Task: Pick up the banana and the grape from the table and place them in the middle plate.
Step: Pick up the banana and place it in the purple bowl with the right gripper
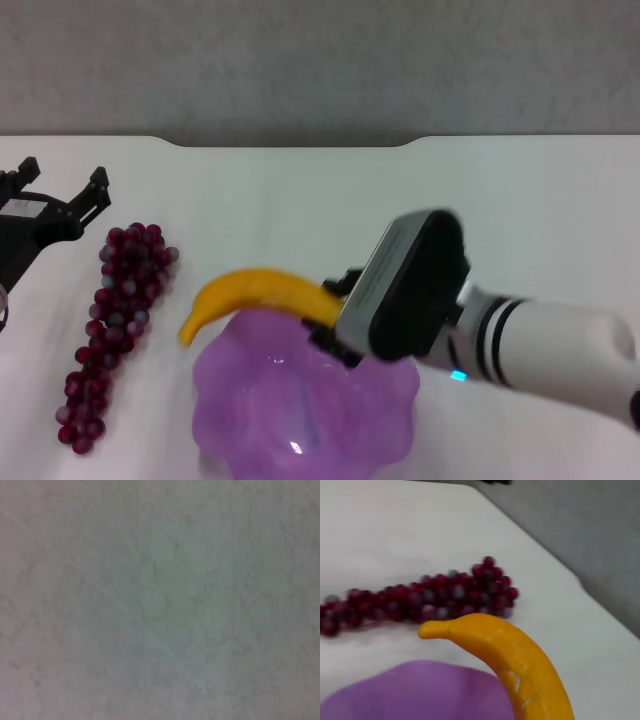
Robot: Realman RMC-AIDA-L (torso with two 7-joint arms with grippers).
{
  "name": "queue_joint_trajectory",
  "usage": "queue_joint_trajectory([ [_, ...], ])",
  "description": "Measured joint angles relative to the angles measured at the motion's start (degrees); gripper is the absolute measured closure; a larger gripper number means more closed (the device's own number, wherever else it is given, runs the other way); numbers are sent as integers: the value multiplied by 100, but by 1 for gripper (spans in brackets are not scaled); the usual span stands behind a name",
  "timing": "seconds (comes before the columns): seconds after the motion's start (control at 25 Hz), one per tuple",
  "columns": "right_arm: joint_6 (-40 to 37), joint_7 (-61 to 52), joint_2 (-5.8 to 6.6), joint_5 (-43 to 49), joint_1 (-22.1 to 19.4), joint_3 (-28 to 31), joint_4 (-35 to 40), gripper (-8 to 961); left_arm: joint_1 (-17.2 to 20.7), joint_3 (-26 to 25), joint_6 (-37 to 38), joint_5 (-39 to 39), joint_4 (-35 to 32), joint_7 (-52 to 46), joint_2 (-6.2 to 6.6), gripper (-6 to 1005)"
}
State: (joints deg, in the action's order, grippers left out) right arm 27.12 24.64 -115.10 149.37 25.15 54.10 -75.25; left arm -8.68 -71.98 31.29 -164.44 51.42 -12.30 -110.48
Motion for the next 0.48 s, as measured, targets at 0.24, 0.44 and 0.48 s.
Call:
queue_joint_trajectory([
  [0.24, -23, -454, 0, 474, -315, -497, -353, 484, 15, -5, 3, 0, 0, 0, 0, 228],
  [0.44, -6, -1211, -2, 1542, -703, -858, -827, 484, 16, -14, 3, 0, 0, 37, 0, 229],
  [0.48, -11, -1289, 0, 1609, -727, -904, -848, 484, 16, -17, 3, 0, 0, 73, 0, 229],
])
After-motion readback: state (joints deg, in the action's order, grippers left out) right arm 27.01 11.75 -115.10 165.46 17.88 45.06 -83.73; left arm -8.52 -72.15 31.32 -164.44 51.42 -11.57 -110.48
